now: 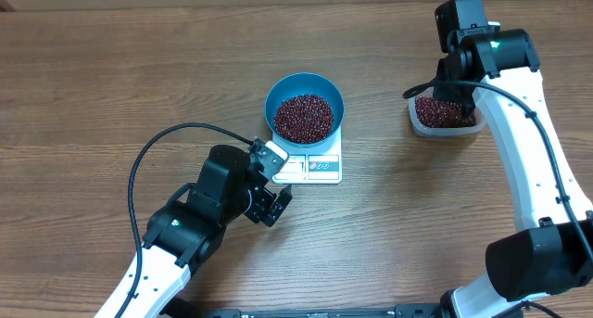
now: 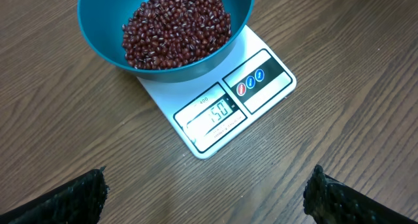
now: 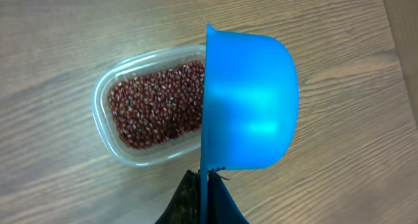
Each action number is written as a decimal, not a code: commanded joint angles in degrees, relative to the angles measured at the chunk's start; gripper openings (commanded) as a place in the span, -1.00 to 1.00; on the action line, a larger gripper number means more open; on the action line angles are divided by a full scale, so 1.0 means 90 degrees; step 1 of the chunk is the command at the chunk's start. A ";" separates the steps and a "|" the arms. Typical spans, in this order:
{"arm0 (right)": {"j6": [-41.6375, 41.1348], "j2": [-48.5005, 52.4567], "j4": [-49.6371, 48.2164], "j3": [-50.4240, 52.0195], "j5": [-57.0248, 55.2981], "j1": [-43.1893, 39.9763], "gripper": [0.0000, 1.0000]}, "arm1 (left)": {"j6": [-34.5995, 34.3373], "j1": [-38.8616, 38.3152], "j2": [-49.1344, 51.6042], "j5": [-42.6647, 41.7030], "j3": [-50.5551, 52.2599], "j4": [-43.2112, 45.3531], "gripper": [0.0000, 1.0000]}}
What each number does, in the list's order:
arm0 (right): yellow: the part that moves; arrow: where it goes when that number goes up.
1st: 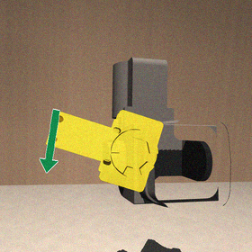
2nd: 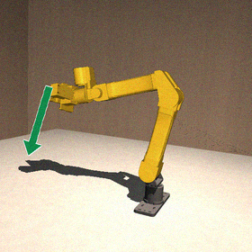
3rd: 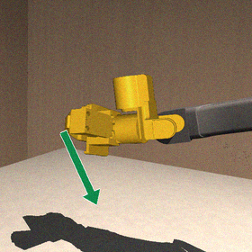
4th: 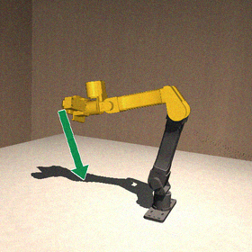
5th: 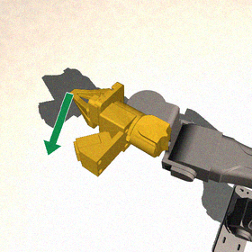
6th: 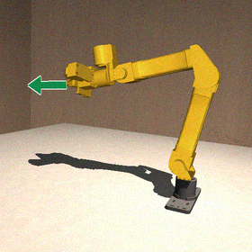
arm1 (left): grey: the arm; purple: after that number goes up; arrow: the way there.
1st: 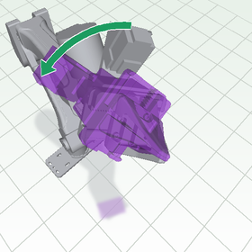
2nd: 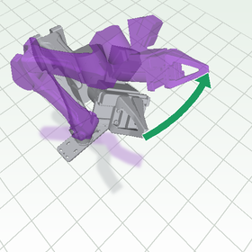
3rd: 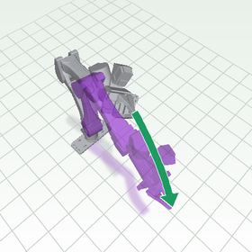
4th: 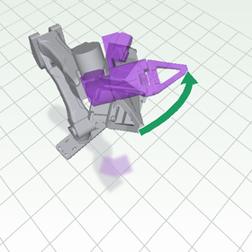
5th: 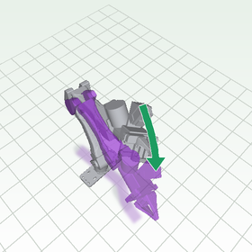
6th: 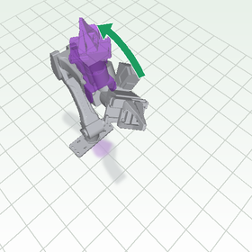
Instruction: Scoop item into bowl and weigh 150g on scale
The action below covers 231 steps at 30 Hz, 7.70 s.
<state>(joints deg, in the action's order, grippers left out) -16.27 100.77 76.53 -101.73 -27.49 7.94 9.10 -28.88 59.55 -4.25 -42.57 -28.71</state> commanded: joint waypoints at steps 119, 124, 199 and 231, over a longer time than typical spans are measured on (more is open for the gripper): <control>-0.1800 -0.0381 -0.0027 0.1275 0.2076 -0.1098 0.85 | -0.0061 -0.0044 0.0044 0.0024 0.0041 0.0000 0.99; -0.1156 -0.0828 0.0036 0.1100 0.2783 -0.1100 1.00 | -0.0061 -0.0044 0.0044 0.0024 0.0041 0.0002 0.99; 0.0699 -0.1231 0.0510 0.1083 0.3186 -0.1100 1.00 | -0.0068 -0.0044 0.0049 0.0012 0.0041 -0.0180 0.99; 0.0699 -0.1231 0.0508 0.1083 0.3186 -0.1100 1.00 | -0.1039 0.0369 0.0134 -0.0986 -0.0916 -0.1287 0.99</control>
<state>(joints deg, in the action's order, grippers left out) -10.85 90.26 81.41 -90.80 1.10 -2.11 0.71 -26.46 59.88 -12.25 -47.64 -39.29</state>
